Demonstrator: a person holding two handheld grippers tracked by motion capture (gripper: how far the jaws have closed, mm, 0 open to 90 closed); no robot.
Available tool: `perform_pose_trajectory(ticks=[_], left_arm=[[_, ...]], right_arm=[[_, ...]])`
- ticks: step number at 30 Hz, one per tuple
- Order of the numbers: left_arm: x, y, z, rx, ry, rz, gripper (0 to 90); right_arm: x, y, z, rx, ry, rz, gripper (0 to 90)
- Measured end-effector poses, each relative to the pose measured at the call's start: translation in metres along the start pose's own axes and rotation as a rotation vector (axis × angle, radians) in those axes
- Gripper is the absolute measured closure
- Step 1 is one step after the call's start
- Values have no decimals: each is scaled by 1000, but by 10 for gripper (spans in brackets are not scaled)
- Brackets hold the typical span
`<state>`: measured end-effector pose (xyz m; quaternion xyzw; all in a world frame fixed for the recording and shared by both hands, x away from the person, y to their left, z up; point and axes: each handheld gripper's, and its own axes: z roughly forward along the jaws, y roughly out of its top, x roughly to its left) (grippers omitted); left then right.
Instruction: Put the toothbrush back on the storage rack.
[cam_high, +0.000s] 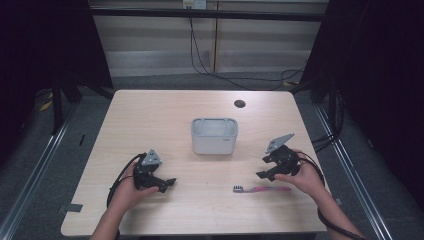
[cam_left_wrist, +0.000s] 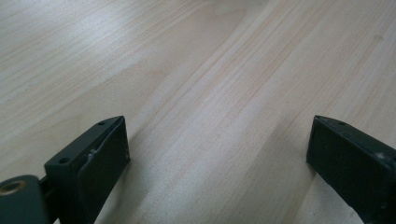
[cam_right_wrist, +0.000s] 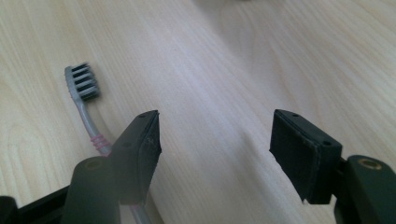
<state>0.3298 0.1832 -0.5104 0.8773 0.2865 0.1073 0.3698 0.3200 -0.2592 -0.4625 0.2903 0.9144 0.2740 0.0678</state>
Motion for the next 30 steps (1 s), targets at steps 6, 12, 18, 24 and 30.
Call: perform_pose_trajectory(ticks=[6, 12, 18, 24, 30], left_arm=[[0, 0, 0, -1, 0, 0, 54], [0, 0, 0, 0, 0, -1, 54], [0, 0, 0, 0, 0, -1, 54], [0, 0, 0, 0, -1, -3, 54], [0, 0, 0, 1, -1, -3, 54]], right_arm=[[8, 7, 0, 23, 18, -45, 348], [20, 17, 6, 66, 52, -100, 375], [27, 23, 10, 79, 74, -140, 400], [33, 26, 15, 113, 87, -158, 431], [38, 27, 19, 131, 99, -173, 455]])
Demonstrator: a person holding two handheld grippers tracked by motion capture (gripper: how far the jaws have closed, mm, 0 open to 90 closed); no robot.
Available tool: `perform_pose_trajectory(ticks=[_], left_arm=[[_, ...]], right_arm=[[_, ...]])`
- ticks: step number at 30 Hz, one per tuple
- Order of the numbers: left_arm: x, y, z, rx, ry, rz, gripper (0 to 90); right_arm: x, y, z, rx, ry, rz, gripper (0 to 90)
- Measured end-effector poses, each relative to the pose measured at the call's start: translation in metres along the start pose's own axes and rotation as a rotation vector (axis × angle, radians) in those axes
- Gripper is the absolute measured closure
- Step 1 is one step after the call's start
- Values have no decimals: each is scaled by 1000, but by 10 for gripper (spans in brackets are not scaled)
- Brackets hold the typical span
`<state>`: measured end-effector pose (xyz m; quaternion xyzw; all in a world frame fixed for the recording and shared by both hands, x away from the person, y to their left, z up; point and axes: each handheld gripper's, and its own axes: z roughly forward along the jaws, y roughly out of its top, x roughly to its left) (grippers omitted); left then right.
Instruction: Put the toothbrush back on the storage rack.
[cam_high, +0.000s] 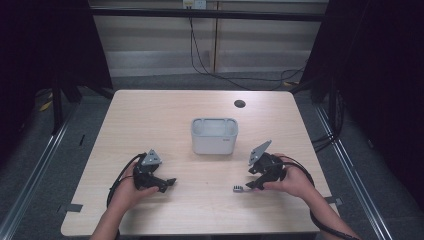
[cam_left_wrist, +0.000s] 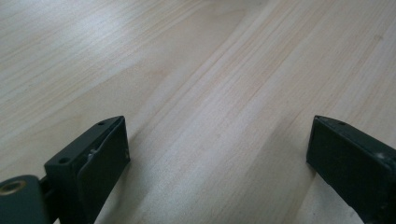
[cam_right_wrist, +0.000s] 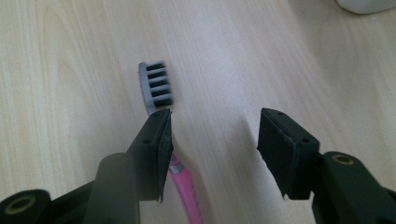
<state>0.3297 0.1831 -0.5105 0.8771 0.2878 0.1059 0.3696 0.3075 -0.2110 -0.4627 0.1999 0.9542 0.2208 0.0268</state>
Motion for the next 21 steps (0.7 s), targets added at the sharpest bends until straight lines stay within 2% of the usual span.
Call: perform_pose_trajectory(ticks=[6, 9, 16, 17, 21], left_arm=[[0, 0, 0, -1, 0, 0, 54], [0, 0, 0, -1, 0, 1, 54], [0, 0, 0, -1, 0, 1, 54], [0, 0, 0, -2, 0, 0, 54], [0, 0, 0, -2, 1, 0, 54]], right_arm=[[7, 3, 1, 24, 28, -34, 486], [13, 5, 2, 58, 54, -29, 507], [16, 7, 6, 76, 61, -38, 554], [15, 7, 7, 71, 59, -56, 567], [15, 7, 9, 84, 70, -62, 605]])
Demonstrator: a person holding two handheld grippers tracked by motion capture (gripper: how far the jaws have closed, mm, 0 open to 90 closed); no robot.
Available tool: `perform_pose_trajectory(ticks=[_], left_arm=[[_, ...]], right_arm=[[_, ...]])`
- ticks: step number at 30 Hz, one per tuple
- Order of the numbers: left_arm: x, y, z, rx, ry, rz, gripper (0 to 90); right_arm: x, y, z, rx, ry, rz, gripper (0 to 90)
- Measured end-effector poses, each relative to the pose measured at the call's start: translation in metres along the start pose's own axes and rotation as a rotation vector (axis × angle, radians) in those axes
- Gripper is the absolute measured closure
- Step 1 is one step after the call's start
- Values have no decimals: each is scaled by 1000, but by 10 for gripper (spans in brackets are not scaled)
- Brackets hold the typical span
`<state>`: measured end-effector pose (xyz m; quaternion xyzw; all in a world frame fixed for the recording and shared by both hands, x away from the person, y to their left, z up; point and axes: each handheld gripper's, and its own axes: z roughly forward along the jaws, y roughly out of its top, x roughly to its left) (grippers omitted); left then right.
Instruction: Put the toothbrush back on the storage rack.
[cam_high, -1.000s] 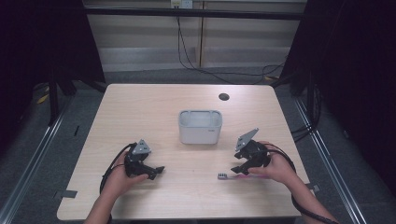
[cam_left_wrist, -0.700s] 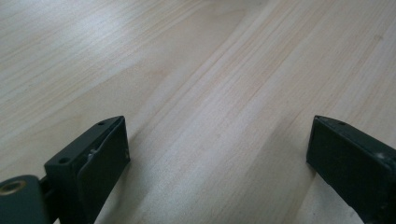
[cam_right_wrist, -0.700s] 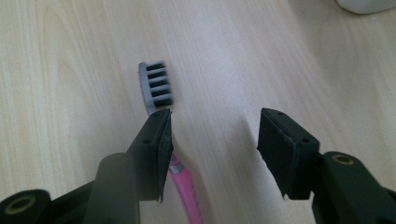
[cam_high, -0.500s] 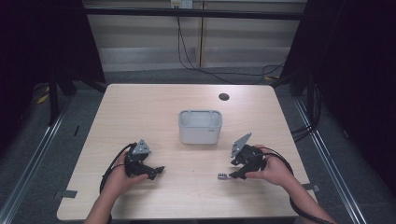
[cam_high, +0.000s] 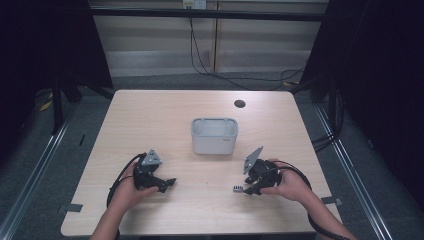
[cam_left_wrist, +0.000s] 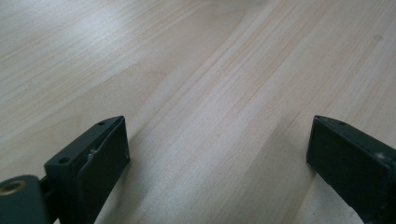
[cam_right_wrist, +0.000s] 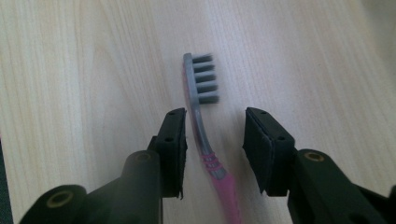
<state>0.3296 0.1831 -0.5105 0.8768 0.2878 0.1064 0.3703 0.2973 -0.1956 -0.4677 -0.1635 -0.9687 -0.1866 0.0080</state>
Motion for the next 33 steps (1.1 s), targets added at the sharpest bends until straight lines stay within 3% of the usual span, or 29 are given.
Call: perform_pose_trajectory(ticks=[8, 15, 19, 26, 29, 33], left_arm=[[0, 0, 0, 1, 0, 0, 54], [0, 0, 0, 2, -1, 0, 54], [0, 0, 0, 1, 0, 1, 54], [0, 0, 0, 0, 0, 1, 54], [0, 0, 0, 0, 0, 0, 54], [0, 0, 0, 0, 0, 0, 54]], right_arm=[[1, -1, 3, 24, -5, -17, 694], [2, 0, 4, 28, -9, -41, 846], [3, 2, 4, 41, -3, -33, 850], [-1, 0, 0, -9, 5, 3, 852], [-4, 0, -7, -68, 3, 18, 852], [-8, 0, -13, -109, 4, 35, 852]])
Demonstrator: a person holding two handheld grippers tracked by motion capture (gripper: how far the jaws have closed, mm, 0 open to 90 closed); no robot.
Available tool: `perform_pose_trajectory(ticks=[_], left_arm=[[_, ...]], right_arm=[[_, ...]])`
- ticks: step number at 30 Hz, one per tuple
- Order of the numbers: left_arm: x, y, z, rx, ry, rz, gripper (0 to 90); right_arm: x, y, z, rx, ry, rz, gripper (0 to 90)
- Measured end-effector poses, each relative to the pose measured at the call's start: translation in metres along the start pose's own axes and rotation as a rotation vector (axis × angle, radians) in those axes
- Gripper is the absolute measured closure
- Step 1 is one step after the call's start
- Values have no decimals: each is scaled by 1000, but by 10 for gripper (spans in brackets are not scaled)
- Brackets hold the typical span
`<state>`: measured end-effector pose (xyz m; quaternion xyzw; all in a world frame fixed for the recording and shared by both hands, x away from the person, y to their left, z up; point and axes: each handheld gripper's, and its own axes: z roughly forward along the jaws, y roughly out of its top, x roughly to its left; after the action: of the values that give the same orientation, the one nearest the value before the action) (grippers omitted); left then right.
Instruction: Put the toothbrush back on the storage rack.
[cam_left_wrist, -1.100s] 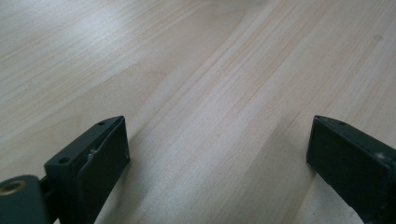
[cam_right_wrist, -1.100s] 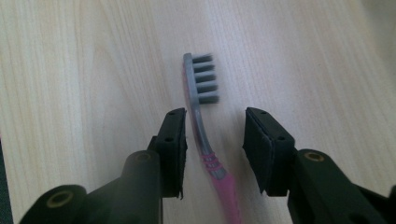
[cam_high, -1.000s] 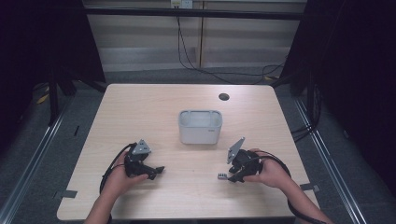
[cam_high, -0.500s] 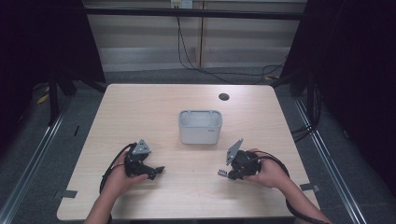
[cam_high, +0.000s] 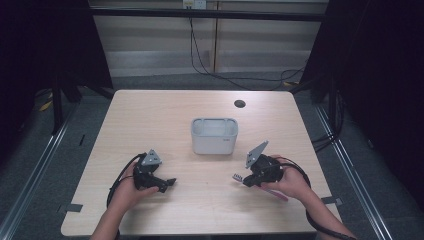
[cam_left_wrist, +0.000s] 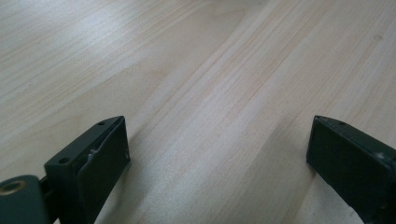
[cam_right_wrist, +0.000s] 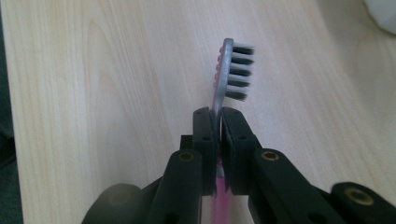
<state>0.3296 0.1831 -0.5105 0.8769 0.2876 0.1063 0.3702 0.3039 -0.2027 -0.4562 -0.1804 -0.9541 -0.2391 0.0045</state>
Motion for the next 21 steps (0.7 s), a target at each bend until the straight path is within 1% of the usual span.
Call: perform_pose_trajectory(ticks=[4, 5, 9, 12, 15, 16, 17, 19, 21], left_arm=[[0, 0, 0, 1, 0, -1, 54], [0, 0, 0, 0, 0, 0, 54], [0, 0, 0, 1, -1, -1, 54], [0, 0, 0, 0, 0, 0, 54], [0, 0, 0, 1, 0, -1, 54], [0, 0, 0, 1, 0, -1, 54], [0, 0, 0, 1, 0, -1, 54], [0, 0, 0, -1, 0, 0, 54], [0, 0, 0, -1, 1, 0, 54]], right_arm=[[-3, -1, -6, -42, -7, 20, 854], [-4, -1, -8, -58, -3, 35, 854], [-8, -3, -13, -88, -5, 55, 855], [-11, -4, -16, -112, -5, 58, 856], [-13, -5, -19, -138, -2, 78, 856], [-13, -5, -20, -141, -7, 81, 856], [-14, -5, -21, -150, 1, 90, 856], [-15, -5, -23, -148, -6, 90, 856], [-15, -5, -25, -159, -6, 91, 856]])
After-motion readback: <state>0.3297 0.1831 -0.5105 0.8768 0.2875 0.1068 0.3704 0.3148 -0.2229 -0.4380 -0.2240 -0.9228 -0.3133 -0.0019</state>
